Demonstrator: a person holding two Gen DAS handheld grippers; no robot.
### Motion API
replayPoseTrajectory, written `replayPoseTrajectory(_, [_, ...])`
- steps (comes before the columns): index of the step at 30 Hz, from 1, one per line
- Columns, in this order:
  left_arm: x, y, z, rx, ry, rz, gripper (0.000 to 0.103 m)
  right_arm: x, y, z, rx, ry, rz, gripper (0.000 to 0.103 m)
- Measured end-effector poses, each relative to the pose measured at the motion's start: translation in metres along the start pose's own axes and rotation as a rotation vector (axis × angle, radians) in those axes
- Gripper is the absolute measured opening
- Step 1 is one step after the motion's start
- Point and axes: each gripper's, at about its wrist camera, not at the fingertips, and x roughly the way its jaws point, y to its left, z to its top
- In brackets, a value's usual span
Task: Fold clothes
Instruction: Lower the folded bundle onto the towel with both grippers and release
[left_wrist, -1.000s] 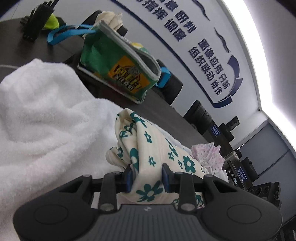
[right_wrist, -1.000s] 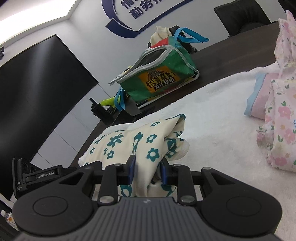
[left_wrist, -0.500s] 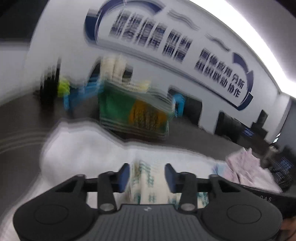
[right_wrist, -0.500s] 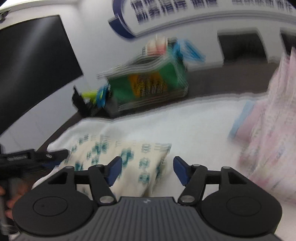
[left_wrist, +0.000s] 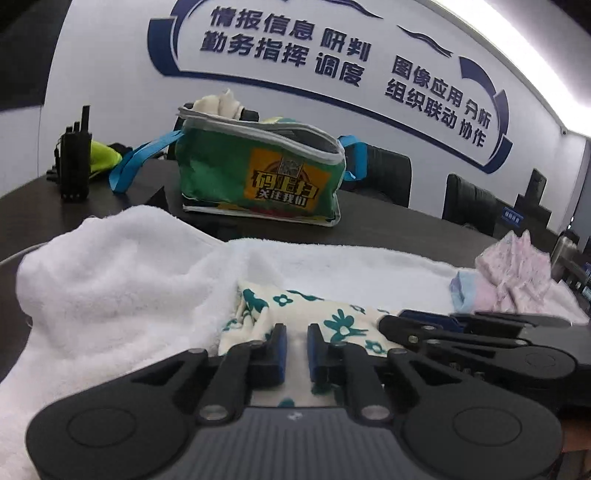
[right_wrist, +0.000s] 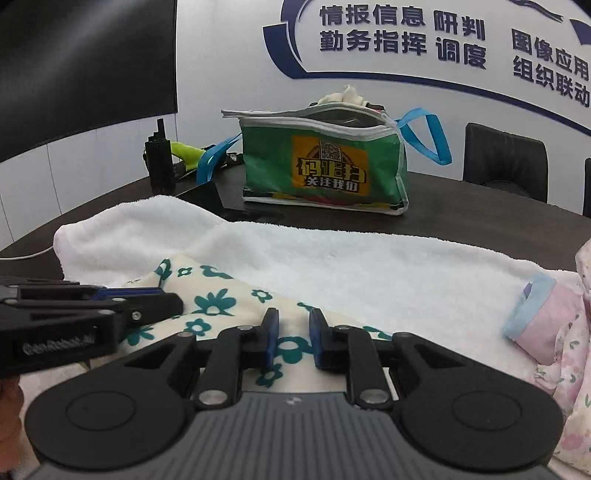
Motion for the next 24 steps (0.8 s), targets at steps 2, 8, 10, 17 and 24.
replayPoseTrajectory(2, [-0.013, 0.010, 0.001, -0.030, -0.023, 0.019, 0.031, -0.018, -0.007, 0.004, 0.049, -0.021, 0.012, 0.032])
replayPoseTrajectory(8, [-0.029, 0.035, -0.003, -0.122, -0.020, 0.037, 0.063, -0.067, -0.032, -0.007, -0.045, 0.024, 0.150, 0.082])
replayPoseTrajectory(10, [-0.026, 0.038, -0.004, -0.148, -0.002, 0.019, 0.062, -0.068, -0.032, -0.019, -0.112, 0.068, 0.159, 0.082])
replayPoseTrajectory(17, [-0.023, 0.034, -0.005, -0.154, 0.043, -0.012, 0.023, -0.043, -0.016, -0.039, -0.185, 0.151, 0.170, 0.039])
replayPoseTrajectory(24, [-0.023, 0.028, -0.006, -0.139, 0.089, -0.037, 0.021, -0.045, -0.031, -0.033, -0.121, 0.164, 0.187, 0.027])
